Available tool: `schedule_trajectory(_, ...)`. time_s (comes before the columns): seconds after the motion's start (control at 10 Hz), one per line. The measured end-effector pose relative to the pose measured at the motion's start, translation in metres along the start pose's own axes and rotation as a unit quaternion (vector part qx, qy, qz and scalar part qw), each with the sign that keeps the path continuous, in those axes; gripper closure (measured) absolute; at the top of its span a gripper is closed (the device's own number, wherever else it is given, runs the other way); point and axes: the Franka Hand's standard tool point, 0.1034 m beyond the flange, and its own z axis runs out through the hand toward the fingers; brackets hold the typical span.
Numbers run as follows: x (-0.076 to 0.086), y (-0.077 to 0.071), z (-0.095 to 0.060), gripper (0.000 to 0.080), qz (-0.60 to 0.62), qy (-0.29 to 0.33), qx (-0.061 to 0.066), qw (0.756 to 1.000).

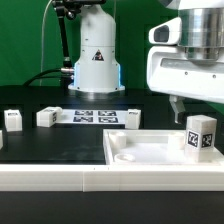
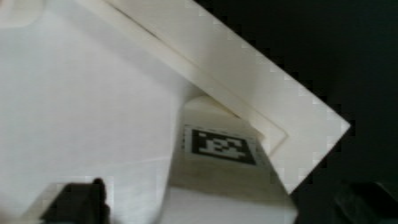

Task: Assemble one leg

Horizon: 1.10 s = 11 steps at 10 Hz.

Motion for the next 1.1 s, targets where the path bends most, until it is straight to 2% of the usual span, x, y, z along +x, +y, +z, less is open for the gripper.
schedule_trajectory(0.4, -0.0003, -0.0014, -0.0008, 0.015, -0.16, 0.001, 0.0, 0.987)
schedule_trajectory(0.7, 0.0011, -0.0006, -0.0007, 0.015, -0.311, 0.007, -0.009, 0.95)
schedule_trajectory(1.1, 0.0047, -0.0013, -0.0018, 0.015, -0.461, 0.016, -0.017, 0.887)
